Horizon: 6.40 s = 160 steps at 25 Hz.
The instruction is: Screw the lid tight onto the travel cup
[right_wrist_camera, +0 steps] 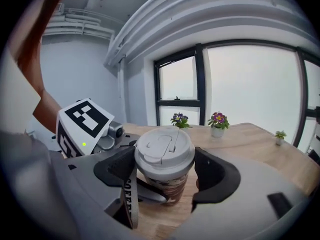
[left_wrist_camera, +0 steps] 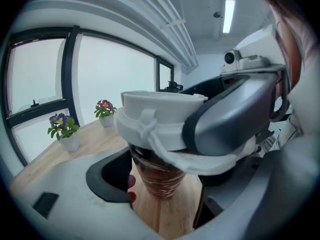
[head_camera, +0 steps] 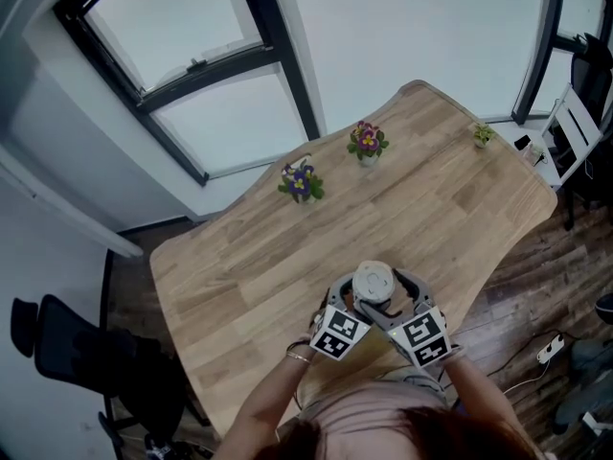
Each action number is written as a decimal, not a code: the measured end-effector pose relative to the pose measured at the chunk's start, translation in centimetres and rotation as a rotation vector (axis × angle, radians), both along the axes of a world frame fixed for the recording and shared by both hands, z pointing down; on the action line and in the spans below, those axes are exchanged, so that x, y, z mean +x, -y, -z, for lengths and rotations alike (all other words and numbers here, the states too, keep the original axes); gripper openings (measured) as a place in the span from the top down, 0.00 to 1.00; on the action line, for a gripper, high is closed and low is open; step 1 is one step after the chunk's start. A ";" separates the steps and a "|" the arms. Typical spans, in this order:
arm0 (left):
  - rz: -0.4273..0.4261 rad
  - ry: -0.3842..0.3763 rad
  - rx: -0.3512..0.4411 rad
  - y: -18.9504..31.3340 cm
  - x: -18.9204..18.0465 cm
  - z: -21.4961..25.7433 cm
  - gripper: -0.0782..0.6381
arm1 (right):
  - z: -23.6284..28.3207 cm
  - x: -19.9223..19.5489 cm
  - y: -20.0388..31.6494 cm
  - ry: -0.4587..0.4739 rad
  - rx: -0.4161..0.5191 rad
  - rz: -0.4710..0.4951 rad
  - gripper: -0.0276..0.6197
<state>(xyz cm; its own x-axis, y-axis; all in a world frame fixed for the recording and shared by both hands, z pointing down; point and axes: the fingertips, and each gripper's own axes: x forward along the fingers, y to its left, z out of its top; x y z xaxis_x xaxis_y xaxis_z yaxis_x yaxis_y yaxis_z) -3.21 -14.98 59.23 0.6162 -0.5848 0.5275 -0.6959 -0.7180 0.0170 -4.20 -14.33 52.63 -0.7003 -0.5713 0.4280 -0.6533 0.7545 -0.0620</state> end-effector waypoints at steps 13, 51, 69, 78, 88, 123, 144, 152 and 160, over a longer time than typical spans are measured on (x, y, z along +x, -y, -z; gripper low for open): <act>-0.301 0.065 -0.056 -1.6 0.2 -0.2 0.37 | 0.1 -0.1 -1.1 -0.064 -0.074 0.398 0.39; 0.010 0.022 0.014 -0.9 0.9 0.0 0.37 | 0.4 0.4 -0.7 0.049 -0.040 0.082 0.39; -0.104 0.034 -0.002 -2.3 1.5 -0.2 0.37 | 0.5 1.0 -1.8 0.040 -0.069 0.334 0.39; -0.029 0.022 0.016 -1.6 1.3 -0.1 0.37 | 0.4 1.2 -1.2 0.099 -0.100 0.158 0.39; -0.263 0.079 -0.034 -2.1 0.8 -0.5 0.37 | 0.9 0.4 -1.2 -0.008 -0.090 0.460 0.39; -0.167 0.068 -0.019 0.1 0.5 -1.0 0.37 | 0.9 0.3 0.1 -0.006 0.020 0.173 0.42; -0.244 0.073 -0.027 -0.2 0.9 -1.0 0.37 | 0.8 -0.6 -0.3 -0.198 0.057 0.545 0.41; -0.205 0.064 -0.002 0.0 1.0 -0.7 0.37 | 1.0 -0.7 -0.1 -0.182 0.054 0.418 0.41; -0.166 0.065 0.003 0.2 0.9 -0.7 0.37 | 1.0 -0.7 0.2 -0.151 0.059 0.248 0.41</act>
<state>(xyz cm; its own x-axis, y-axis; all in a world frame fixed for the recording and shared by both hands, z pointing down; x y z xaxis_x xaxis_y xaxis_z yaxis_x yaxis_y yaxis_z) -2.28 -15.14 59.94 0.6688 -0.4795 0.5681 -0.5675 -0.8229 -0.0264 -4.94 -14.53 51.64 -0.7526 -0.4173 0.5093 -0.4469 0.8918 0.0704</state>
